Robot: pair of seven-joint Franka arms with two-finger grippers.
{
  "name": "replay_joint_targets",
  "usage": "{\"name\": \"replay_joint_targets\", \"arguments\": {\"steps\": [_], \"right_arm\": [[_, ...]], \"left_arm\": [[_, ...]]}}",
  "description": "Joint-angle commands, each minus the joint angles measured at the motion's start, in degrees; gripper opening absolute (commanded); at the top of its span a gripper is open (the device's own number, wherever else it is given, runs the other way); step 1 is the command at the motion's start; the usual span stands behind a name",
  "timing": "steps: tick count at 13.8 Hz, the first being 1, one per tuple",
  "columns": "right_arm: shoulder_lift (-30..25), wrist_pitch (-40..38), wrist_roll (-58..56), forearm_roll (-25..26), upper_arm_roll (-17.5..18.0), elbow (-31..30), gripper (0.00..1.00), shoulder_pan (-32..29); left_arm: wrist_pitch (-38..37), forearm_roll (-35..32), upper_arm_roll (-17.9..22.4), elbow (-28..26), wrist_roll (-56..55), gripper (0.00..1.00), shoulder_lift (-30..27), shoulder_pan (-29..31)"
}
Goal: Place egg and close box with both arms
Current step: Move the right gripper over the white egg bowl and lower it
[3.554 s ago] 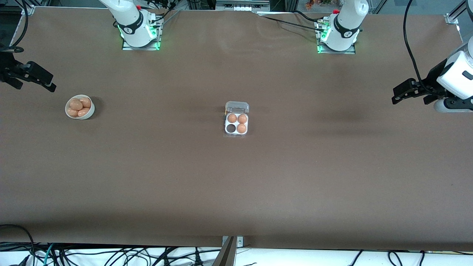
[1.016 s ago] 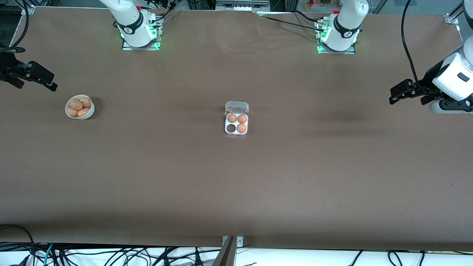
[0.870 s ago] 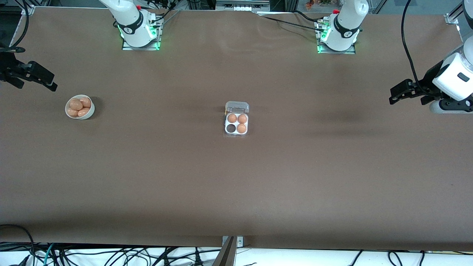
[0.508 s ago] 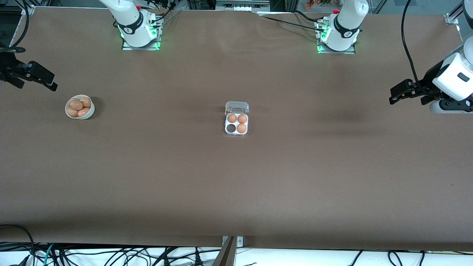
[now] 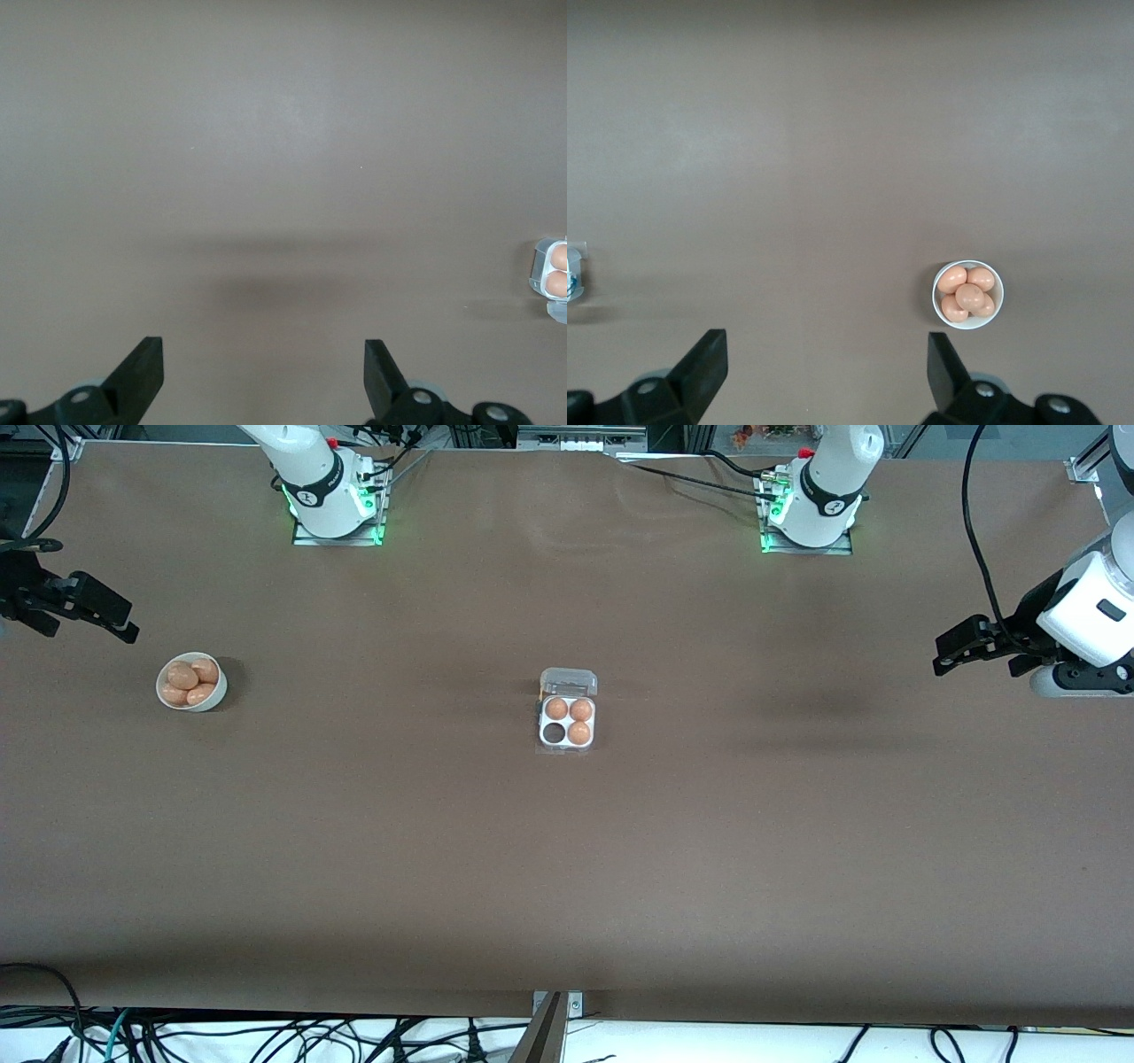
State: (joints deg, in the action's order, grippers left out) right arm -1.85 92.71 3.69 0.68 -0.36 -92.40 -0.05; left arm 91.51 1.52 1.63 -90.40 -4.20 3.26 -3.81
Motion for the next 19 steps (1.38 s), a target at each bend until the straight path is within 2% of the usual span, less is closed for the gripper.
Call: {"name": "replay_joint_targets", "arguments": {"steps": [1, 5, 9, 11, 14, 19], "right_arm": [[0.35, -0.87, -0.7, 0.02, 0.53, -0.23, 1.0, 0.39], [1.5, -1.83, -0.88, 0.11, 0.45, -0.32, 1.0, 0.4], [6.32, -1.22, -0.79, 0.11, -0.17, -0.5, 1.0, -0.22], [8.61, 0.88, -0.88, 0.2, -2.01, -1.63, 1.0, -0.48], [6.17, 10.0, -1.14, 0.37, -5.17, -11.62, 1.0, -0.48], [2.47, 24.5, -9.3, 0.46, -10.97, -25.96, 1.0, -0.48]], "left_arm": [[-1.34, 1.21, 0.04, 1.89, -0.28, 1.0, 0.78, -0.05], [-1.34, 1.21, 0.04, 1.89, -0.2, 1.0, 0.78, 0.03], [-1.34, 1.21, 0.04, 1.89, -0.2, 1.0, 0.78, 0.03], [-1.34, 1.21, 0.04, 1.89, -0.2, 1.0, 0.78, 0.03], [-1.34, 1.21, 0.04, 1.89, -0.28, 1.0, 0.78, 0.03], [-1.34, 1.21, 0.04, 1.8, -0.28, 1.0, 0.78, 0.03]]}}
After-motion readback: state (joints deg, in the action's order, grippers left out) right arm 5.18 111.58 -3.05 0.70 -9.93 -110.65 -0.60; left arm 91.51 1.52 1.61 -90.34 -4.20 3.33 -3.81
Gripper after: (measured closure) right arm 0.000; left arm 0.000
